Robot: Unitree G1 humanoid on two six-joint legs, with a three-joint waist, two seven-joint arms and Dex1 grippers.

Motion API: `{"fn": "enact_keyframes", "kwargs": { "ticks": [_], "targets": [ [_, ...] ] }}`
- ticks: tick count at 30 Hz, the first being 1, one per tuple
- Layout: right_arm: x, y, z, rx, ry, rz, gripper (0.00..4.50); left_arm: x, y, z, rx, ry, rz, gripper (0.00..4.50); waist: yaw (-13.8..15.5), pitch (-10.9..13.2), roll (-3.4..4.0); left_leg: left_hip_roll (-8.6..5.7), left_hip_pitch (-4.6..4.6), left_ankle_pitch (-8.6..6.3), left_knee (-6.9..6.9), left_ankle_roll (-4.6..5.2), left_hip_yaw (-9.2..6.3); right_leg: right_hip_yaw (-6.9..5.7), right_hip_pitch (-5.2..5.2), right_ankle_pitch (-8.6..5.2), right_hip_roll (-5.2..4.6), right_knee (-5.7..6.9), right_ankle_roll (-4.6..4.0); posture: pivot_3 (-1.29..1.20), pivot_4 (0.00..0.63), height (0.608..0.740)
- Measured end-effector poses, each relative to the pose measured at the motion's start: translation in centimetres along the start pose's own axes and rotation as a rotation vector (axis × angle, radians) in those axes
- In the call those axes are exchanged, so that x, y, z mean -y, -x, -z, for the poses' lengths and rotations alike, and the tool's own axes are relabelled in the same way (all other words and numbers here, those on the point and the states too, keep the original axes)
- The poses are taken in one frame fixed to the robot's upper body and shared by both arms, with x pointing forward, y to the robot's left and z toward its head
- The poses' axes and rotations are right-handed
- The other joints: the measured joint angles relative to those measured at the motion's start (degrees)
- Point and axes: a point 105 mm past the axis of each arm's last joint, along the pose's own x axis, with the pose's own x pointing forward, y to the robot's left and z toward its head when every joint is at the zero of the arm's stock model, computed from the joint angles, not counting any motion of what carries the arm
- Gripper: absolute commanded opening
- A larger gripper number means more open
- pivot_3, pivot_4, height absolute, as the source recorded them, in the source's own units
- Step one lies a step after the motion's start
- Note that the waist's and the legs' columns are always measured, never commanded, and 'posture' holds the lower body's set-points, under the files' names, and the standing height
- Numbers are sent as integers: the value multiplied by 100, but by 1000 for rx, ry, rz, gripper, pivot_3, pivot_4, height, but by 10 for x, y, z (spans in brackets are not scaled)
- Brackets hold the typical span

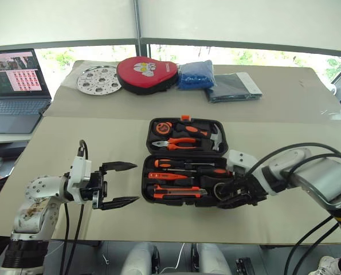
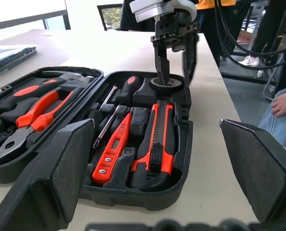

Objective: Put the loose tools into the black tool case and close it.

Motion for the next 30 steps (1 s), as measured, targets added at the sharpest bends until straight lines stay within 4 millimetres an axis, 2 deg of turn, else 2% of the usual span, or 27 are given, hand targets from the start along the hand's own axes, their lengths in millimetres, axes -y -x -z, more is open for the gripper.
{"fn": "enact_keyframes", "kwargs": {
  "ticks": [2, 3, 6, 8, 9, 13, 14, 15, 17, 18, 19, 22, 24, 26, 30],
  "targets": [
    [-5, 1, -1, 6, -2, -48, 4444, -1, 0, 0, -3, 0, -8, 4500, 1, 0, 0, 0, -1, 0, 1, 0, -1, 0, 0, 0, -1, 0, 0, 0, 150, 740],
    [-9, 1, -3, 14, -5, -80, 4478, -1, 1, 0, -7, 0, -11, 4500, 0, 0, 0, 0, -1, 0, 0, 0, -1, 0, 0, 0, 0, 0, 0, 0, 150, 740],
    [-16, 19, -27, 204, -5, -192, 4478, -7, 2, 2, -13, 33, -68, 4500, 5, 3, -3, -1, -2, 0, 1, 1, -4, 0, 2, 1, 0, 1, 1, 0, 150, 740],
    [-7, 45, -38, 349, 48, -135, 4478, -16, 7, 5, -29, 78, -157, 4500, 18, 3, -3, -1, -1, 0, 1, 1, -8, -6, 8, 2, 0, -1, 3, 0, 150, 740],
    [0, 53, -38, 394, 56, -91, 4220, -19, 11, 8, -49, 104, -198, 4500, 24, 3, -5, -1, -1, 0, 1, 1, -13, -15, 14, 2, 0, -4, 3, 0, 150, 740],
    [39, 71, -23, 558, 38, 113, 3142, -31, 20, 19, -135, 165, -319, 3429, 29, 3, -7, -4, 1, 0, 2, 1, -17, -23, 25, 2, -1, -5, 4, 0, 150, 740],
    [56, 72, -16, 590, 65, 219, 2722, -39, 22, 26, -175, 179, -374, 3054, 26, 4, -7, -6, 5, 1, 2, -1, -15, -23, 27, 2, 2, -3, 4, 0, 150, 740],
    [64, 70, -12, 598, 73, 270, 2528, -42, 23, 30, -192, 188, -402, 2822, 23, 4, -7, -7, 6, 2, 2, -2, -15, -22, 26, 2, 2, -1, 4, 0, 150, 740],
    [84, 67, 0, 593, 108, 407, 1727, -52, 20, 37, -224, 200, -467, 1972, 13, 4, -6, -7, 6, 5, 1, -7, -11, -21, 23, 2, 5, 3, 5, 0, 150, 740],
    [91, 66, 2, 590, 123, 451, 1493, -58, 17, 39, -226, 203, -491, 1715, 12, 4, -6, -8, 10, 7, 1, -9, -11, -21, 25, 3, 6, 4, 6, 0, 150, 740],
    [97, 62, 4, 584, 156, 499, 1069, -64, 14, 41, -236, 205, -519, 1224, 9, 4, -7, -6, 12, 9, 1, -12, -11, -21, 27, 3, 11, 4, 6, 0, 150, 740],
    [113, 39, 9, 551, 233, 584, 34, -84, 0, 54, -286, 214, -565, 83, -2, 4, -7, -9, 25, 15, -2, -21, -4, -21, 37, 3, 16, 6, 6, 0, 150, 740],
    [118, 18, 13, 521, 243, 568, 6, -91, -16, 62, -294, 225, -559, 25, -8, 5, -7, -10, 22, 17, -2, -24, 2, -20, 35, 3, 18, 5, 6, 0, 150, 740],
    [119, 5, 17, 492, 246, 541, 6, -91, -31, 71, -309, 241, -534, 25, -32, 5, -7, -7, 17, 19, -3, -26, 2, -20, 33, 3, 21, 11, 6, 0, 150, 740],
    [119, 4, 11, 477, 282, 524, 6, -95, -47, 72, -320, 240, -491, 25, -65, 5, -7, -2, 20, 22, -4, -30, 3, -24, 38, 3, 26, 10, 7, 0, 150, 740]
  ]
}}
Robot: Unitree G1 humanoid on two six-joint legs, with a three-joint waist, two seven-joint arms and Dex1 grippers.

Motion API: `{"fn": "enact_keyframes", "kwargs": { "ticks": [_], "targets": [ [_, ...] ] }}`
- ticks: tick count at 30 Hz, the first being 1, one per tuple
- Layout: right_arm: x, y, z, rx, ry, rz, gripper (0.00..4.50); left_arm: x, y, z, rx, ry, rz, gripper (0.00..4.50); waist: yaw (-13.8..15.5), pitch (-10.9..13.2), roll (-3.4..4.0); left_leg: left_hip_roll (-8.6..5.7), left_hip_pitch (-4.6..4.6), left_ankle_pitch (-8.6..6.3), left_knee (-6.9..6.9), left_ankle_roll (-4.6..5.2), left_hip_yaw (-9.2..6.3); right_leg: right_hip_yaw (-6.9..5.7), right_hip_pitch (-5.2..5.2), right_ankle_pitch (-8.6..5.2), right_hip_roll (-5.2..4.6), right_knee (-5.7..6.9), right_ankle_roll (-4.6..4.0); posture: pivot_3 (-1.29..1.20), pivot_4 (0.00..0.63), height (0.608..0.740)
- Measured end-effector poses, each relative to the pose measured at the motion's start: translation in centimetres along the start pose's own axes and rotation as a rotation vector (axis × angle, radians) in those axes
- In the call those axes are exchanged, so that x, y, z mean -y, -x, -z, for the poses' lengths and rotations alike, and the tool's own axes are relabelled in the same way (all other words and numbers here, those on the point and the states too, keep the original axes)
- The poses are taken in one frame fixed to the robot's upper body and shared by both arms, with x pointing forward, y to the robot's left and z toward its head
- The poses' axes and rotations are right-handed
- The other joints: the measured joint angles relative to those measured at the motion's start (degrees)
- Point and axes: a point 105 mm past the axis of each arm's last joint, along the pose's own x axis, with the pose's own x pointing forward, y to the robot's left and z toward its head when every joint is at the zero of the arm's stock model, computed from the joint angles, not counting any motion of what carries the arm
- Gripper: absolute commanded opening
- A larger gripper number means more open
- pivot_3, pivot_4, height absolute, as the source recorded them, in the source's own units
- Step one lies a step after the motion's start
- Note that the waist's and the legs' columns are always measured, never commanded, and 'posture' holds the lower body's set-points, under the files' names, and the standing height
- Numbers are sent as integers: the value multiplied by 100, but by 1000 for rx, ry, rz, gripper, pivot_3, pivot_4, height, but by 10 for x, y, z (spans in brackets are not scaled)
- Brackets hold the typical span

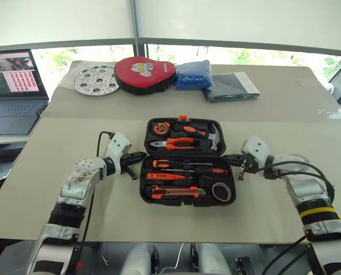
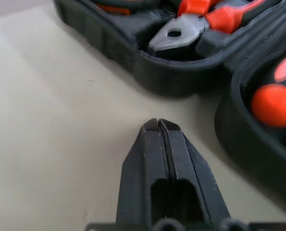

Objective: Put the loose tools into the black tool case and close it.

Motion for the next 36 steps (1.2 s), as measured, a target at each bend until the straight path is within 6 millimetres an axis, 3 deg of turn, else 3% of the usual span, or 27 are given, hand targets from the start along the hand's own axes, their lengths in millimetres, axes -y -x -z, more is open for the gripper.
{"fn": "enact_keyframes", "kwargs": {
  "ticks": [6, 16, 17, 18, 20, 22, 25, 28, 29, 32, 36],
  "targets": [
    [-8, 1, -1, -2, 5, -25, 6, 7, -2, 0, 6, -20, 36, 25, -6, 0, 0, 2, -1, 1, -4, -2, -7, 0, -2, -1, -2, 0, 1, 0, 150, 740],
    [-17, 16, 7, -24, -18, -12, 6, 25, 15, 9, 6, -16, 75, 25, 12, 0, 0, 1, 3, 0, -17, -2, -11, 0, 0, -1, -8, -7, 2, 0, 150, 740],
    [-18, 19, 8, -29, -48, -14, 582, 25, 17, 8, 6, 0, 66, 525, 18, 1, 0, 0, 2, 0, -15, -2, -12, 0, -1, -1, -9, -7, 2, 0, 150, 740],
    [-18, 26, 9, -42, -108, -25, 871, 23, 23, 9, -15, 22, 52, 796, 19, 3, 0, 2, -3, 0, -13, -1, -16, 0, -5, -1, -11, -4, 2, 0, 150, 740],
    [-13, 48, 9, -69, -228, -29, 1533, 11, 50, 12, -89, 69, 8, 1498, 12, 5, 0, 5, -7, 0, -14, -1, -23, -1, -12, -2, -12, -2, 1, 0, 150, 740],
    [5, 63, -10, -13, -295, 41, 2150, -6, 76, 9, -149, 143, -48, 2183, -43, 6, 0, 9, 7, 1, -14, -3, -24, 0, -9, -2, -12, -3, -1, 0, 150, 740],
    [11, 61, -47, 20, -384, 19, 3205, -9, 79, -20, -94, 240, -15, 3236, -50, 10, -1, 6, 18, 2, -15, -5, -37, -3, 2, 3, -15, 4, -9, 0, 150, 740],
    [10, 53, -56, -117, -405, -1, 4266, -12, 73, -43, -81, 255, -2, 4325, -4, 11, -3, -1, 15, 4, -12, -9, -51, -10, 2, 6, -16, 11, -14, 0, 150, 740],
    [14, 49, -60, -134, -453, 14, 4466, -15, 70, -48, -100, 268, -20, 4487, 1, 13, -6, -4, 11, 5, -10, -9, -52, -9, 0, 7, -16, 12, -16, 0, 150, 740],
    [29, 36, -68, -190, -586, 66, 4466, -18, 54, -63, -141, 301, -48, 4487, 8, 13, -6, -10, -10, 19, -5, -7, -55, -13, -10, 10, -14, 11, -17, 0, 150, 740],
    [32, 24, -61, -282, -694, 99, 4466, -14, 31, -58, -185, 369, -51, 4487, 20, 13, -6, -15, -35, 22, -15, -8, -58, -24, -22, 10, -6, 13, -12, 0, 150, 740]
  ]
}}
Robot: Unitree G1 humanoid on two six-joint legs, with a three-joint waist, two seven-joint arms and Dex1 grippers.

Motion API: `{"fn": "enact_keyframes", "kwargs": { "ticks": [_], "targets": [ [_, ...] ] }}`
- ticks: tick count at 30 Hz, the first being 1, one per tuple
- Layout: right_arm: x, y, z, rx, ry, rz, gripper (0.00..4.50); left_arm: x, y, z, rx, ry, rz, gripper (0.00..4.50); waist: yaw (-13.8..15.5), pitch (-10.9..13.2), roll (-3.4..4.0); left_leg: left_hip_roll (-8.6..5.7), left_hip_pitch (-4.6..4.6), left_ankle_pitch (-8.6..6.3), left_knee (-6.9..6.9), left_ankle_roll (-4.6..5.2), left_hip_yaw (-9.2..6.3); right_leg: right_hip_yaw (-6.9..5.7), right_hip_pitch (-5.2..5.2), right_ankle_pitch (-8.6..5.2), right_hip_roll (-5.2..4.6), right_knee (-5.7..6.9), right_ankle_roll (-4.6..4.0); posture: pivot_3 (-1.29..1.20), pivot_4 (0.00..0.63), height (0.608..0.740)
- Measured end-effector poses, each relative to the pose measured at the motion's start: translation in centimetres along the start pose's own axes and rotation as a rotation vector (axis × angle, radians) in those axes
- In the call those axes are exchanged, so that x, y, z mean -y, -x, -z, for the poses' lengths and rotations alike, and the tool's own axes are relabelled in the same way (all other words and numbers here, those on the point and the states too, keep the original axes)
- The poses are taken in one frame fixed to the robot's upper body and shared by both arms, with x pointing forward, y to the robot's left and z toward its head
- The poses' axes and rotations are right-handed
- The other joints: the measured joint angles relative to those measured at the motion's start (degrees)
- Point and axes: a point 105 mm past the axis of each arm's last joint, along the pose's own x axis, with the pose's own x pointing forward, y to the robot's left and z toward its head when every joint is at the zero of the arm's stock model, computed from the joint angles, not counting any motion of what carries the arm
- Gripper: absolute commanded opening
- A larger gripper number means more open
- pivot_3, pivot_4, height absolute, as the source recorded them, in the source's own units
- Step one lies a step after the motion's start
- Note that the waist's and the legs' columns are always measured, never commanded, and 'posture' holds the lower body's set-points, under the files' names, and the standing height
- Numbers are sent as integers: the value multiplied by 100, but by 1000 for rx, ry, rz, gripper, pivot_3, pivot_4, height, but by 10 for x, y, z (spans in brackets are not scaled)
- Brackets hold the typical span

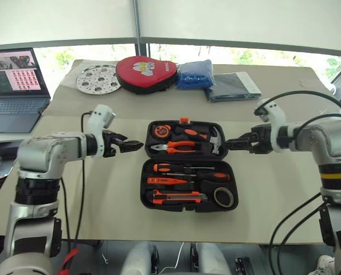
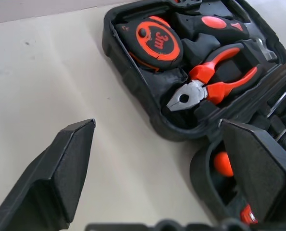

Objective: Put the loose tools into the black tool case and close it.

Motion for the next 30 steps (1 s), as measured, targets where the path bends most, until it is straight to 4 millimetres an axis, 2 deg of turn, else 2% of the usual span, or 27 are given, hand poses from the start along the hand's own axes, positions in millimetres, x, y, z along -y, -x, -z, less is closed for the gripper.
{"fn": "enact_keyframes", "kwargs": {
  "ticks": [3, 8, 12, 18, 21, 22, 26, 30],
  "targets": [
    [2, -11, 6, -55, -26, 27, 4466, -3, -14, 5, -36, 32, -36, 4487, -6, 0, 0, -12, -21, 1, -4, 0, 0, -8, -23, -1, -2, -8, 9, 0, 150, 740],
    [5, -17, 8, -79, -48, 50, 4466, -12, -26, 8, -53, 81, -99, 4487, -28, 0, -1, -25, -21, 3, -7, -5, -1, -11, -25, -4, -4, -8, 14, 0, 150, 740],
    [9, -23, 11, -95, -75, 73, 3398, -7, -33, 8, -47, 99, -79, 4500, -39, 0, -1, -19, -15, 8, -5, -12, -2, -11, -19, -4, -5, -2, 14, 0, 150, 740],
    [9, -24, 13, -112, -98, 76, 1343, -1, -39, 8, -43, 112, -55, 4500, -48, 0, 0, -18, -2, 9, -6, -15, -5, -12, -4, -4, -5, -1, 14, 0, 150, 740],
    [6, -26, 12, -113, -104, 64, 332, -1, -41, 9, -50, 117, -50, 3812, -41, 0, 0, -19, 6, 9, -5, -15, -8, -14, 7, -4, -6, -3, 15, 0, 150, 740],
    [7, -25, 11, -112, -109, 68, 74, -1, -41, 9, -54, 119, -52, 3461, -38, 0, 0, -19, 8, 9, -5, -15, -9, -14, 10, -4, -6, -3, 15, 0, 150, 740],
    [7, -27, 10, -98, -137, 63, 0, 1, -45, 7, -50, 129, -39, 1938, -42, 0, 0, -18, 16, 10, -6, -15, -10, -14, 15, -4, -6, -2, 15, 0, 150, 740],
    [6, -28, 10, -93, -142, 63, 0, 1, -45, 6, -44, 134, -41, 662, -63, 0, 0, -17, 21, 12, -7, -19, -11, -13, 18, -4, -6, 2, 14, 0, 150, 740]
  ]
}}
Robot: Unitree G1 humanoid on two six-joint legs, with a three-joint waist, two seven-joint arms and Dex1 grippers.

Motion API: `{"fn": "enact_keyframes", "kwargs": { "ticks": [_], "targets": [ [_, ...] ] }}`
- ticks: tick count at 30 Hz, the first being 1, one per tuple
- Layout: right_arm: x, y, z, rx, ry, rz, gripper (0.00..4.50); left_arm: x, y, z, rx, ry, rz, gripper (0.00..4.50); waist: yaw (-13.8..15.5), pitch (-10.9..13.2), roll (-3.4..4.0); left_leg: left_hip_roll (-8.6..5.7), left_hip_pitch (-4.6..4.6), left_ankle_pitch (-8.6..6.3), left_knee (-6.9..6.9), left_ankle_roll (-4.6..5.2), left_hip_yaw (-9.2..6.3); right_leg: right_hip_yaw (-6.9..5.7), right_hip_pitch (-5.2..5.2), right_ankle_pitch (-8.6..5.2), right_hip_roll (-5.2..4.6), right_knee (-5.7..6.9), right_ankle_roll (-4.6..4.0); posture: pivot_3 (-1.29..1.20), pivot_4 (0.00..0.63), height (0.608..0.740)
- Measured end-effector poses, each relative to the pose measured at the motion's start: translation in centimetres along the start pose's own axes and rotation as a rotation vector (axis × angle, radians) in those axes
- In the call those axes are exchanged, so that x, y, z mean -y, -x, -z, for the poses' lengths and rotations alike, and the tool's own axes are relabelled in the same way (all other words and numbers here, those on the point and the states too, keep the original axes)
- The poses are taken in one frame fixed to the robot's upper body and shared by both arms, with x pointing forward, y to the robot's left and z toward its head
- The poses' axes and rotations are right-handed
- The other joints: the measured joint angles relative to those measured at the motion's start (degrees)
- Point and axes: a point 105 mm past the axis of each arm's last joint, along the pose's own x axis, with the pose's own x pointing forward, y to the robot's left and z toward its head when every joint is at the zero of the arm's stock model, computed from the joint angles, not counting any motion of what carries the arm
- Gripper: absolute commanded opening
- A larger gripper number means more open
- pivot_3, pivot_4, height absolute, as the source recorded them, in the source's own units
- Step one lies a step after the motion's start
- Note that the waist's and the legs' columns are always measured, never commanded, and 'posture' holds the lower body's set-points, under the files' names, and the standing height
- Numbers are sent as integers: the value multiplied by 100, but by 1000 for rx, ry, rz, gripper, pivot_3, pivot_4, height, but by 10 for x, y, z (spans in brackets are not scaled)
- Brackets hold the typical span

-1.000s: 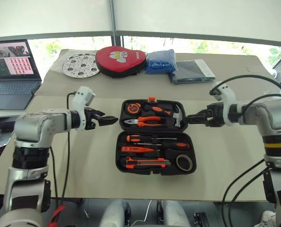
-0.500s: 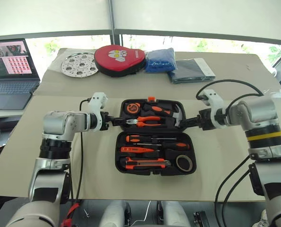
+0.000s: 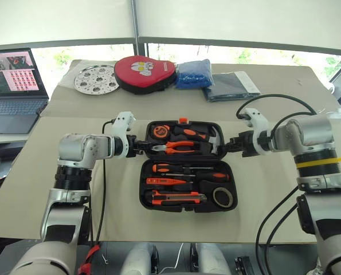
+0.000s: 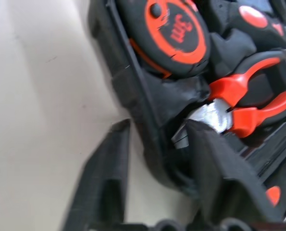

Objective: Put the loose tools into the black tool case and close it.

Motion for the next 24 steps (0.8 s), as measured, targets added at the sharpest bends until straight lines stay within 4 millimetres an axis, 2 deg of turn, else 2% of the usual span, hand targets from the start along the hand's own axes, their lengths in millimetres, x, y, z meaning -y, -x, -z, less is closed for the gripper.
{"fn": "enact_keyframes", "kwargs": {
  "ticks": [2, 7, 11, 14, 15, 18, 20, 24],
  "targets": [
    [0, -1, 0, 9, -9, -1, 0, -1, 1, -1, 11, 12, 1, 73, 3, 0, 1, 2, 9, 1, 1, -1, -1, 0, 8, 0, 0, 3, 0, 0, 150, 740],
    [-5, 1, 0, 103, -9, -67, 0, -6, 9, 5, 143, 42, 36, 25, -19, -1, 1, 16, 16, 8, -4, -11, 3, 15, 0, 3, 1, 11, -5, 0, 150, 740],
    [-15, 8, 0, 268, 126, -130, 0, -8, 28, 11, 297, -39, 88, 25, -46, 1, 4, 17, -7, 12, -21, -20, 18, 20, -44, 2, 7, 29, -7, 0, 150, 740],
    [-23, 18, 3, 387, 309, -136, 0, -8, 42, 12, 429, -226, 100, 25, -21, 1, 4, 9, -41, 15, -16, -24, 36, 15, -90, 3, 7, 46, -7, 0, 150, 740],
    [-24, 23, 9, 426, 437, -113, 0, -5, 46, 12, 470, -347, 100, 25, -6, 2, 4, 9, -45, 15, -19, -23, 53, 12, -91, 3, 8, 40, -8, 0, 150, 740],
    [-28, 26, 22, 488, 696, -65, 0, 0, 56, 16, 536, -561, 93, 25, 33, 3, 3, 1, -46, 15, -17, -22, 82, 10, -86, 2, 2, 30, -7, 0, 150, 740],
    [-28, 30, 38, 537, 907, -14, 0, 6, 67, 28, 559, -794, 105, 25, 47, 3, 2, 7, -37, 15, -19, -21, 88, 12, -75, 2, -1, -16, -7, 0, 150, 740],
    [-27, 35, 58, 605, 1195, 68, 0, 10, 78, 53, 558, -1093, 111, 25, 64, 3, 2, 20, -3, 14, -18, -20, 90, 10, -36, 3, 0, -24, -10, 0, 150, 740]
  ]
}}
